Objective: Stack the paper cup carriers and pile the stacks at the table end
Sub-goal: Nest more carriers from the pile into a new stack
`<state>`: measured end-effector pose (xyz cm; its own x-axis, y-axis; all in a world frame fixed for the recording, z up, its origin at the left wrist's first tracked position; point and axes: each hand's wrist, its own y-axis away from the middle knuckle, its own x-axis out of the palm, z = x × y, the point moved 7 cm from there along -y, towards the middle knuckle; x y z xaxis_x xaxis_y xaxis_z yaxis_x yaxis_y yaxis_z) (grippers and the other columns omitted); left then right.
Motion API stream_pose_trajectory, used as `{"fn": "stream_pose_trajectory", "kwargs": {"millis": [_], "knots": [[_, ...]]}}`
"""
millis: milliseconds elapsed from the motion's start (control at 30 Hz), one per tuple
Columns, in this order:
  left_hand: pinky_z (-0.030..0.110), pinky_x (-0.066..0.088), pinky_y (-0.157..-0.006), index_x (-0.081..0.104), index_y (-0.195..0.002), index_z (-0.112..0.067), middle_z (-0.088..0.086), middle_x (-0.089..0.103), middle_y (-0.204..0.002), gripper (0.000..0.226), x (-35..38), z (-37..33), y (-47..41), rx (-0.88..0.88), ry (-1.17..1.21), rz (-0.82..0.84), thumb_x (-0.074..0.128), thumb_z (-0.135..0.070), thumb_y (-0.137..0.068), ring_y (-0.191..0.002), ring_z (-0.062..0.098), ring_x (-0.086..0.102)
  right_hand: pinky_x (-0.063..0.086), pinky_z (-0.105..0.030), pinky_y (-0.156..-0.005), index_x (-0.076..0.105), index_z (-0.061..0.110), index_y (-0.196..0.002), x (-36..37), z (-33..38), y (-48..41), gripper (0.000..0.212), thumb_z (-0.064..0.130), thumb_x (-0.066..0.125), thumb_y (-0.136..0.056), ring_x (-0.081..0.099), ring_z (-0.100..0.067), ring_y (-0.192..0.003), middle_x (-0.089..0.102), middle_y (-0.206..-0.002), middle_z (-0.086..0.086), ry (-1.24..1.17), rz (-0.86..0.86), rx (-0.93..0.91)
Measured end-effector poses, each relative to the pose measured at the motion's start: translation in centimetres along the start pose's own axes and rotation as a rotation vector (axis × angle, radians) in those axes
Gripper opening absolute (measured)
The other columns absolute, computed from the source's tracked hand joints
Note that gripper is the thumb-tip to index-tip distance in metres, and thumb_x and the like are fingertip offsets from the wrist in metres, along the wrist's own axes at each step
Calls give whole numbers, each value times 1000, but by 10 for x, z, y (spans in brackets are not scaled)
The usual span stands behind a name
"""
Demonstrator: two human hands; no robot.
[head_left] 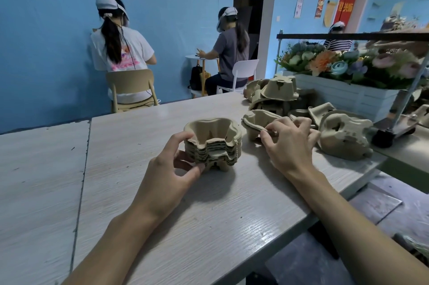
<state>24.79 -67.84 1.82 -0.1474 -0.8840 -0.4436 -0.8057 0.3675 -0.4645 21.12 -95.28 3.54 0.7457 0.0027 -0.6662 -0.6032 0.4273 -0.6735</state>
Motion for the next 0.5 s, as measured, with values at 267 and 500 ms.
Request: {"fn": "stream_pose_trajectory", "kwargs": {"millis": [267,500], "knots": [[22,55,-82,49,-127,-46,-7,73,-91,58,0,-1,0,10,-7,-3,79,-19,-85,-88,6,70,21,-41,-89,66,32,-118,9,15,-2,30,45,55,-94,37,-20,-108,66,-115,11,-6,82,-139],[14,52,-79,50,-128,-44,-8,73,-91,58,1,-1,0,4,-3,-2,79,-18,-84,-87,5,70,22,-38,-83,73,28,-99,9,20,-1,21,44,64,-89,46,-22,-100,66,-96,9,30,52,-243]]}}
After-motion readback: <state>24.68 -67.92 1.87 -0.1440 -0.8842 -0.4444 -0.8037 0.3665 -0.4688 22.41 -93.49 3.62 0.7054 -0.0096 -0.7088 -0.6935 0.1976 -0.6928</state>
